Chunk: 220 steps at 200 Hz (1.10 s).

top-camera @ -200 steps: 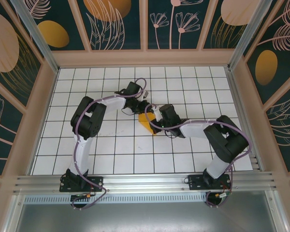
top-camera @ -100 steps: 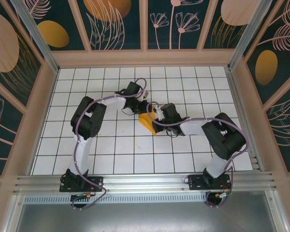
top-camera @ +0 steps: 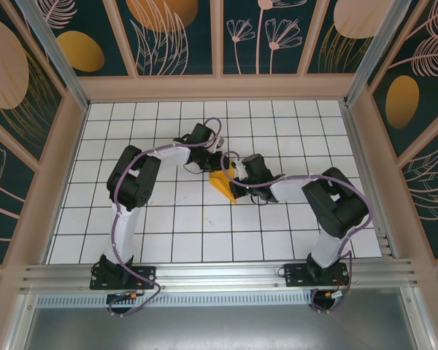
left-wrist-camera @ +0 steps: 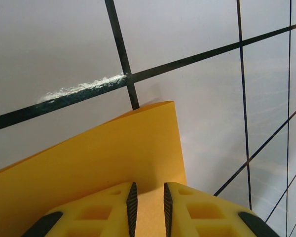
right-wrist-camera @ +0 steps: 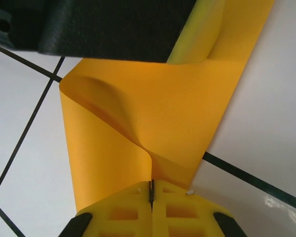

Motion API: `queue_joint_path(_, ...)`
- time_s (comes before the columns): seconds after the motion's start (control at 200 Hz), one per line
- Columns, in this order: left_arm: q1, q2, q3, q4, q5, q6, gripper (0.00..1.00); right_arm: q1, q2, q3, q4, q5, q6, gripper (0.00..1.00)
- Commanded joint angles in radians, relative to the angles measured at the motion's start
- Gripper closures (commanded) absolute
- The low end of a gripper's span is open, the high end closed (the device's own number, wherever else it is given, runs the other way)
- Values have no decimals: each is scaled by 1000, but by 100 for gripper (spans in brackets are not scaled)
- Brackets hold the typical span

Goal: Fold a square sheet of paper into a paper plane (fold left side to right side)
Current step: Third fold the triangle at the center of the table.

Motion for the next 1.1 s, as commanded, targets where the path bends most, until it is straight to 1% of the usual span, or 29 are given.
queue_joint_path(0.0, -10, 62, -23, -35, -48, 9, 75, -7, 19, 31, -16, -19, 13, 100)
queue_joint_path(0.435, -11, 47, -25, -35, -50, 10, 75, -7, 46, 35, -60, -17, 19, 100)
queue_joint_path(0.606, -3, 23, -2, -63, -55, 24, 72, -7, 54, 19, -94, -18, 46, 100)
queue_joint_path(0.781, 22, 14, 51, -112, -46, 40, 67, -7, 61, -15, -101, -41, 67, 100)
queue_joint_path(0.951, 57, 7, 124, -176, -44, 61, 57, -6, 72, -27, -104, -49, 66, 100)
queue_joint_path(1.096, 98, -30, 137, -206, -53, 68, 56, -6, 78, -27, -101, -55, 61, 100)
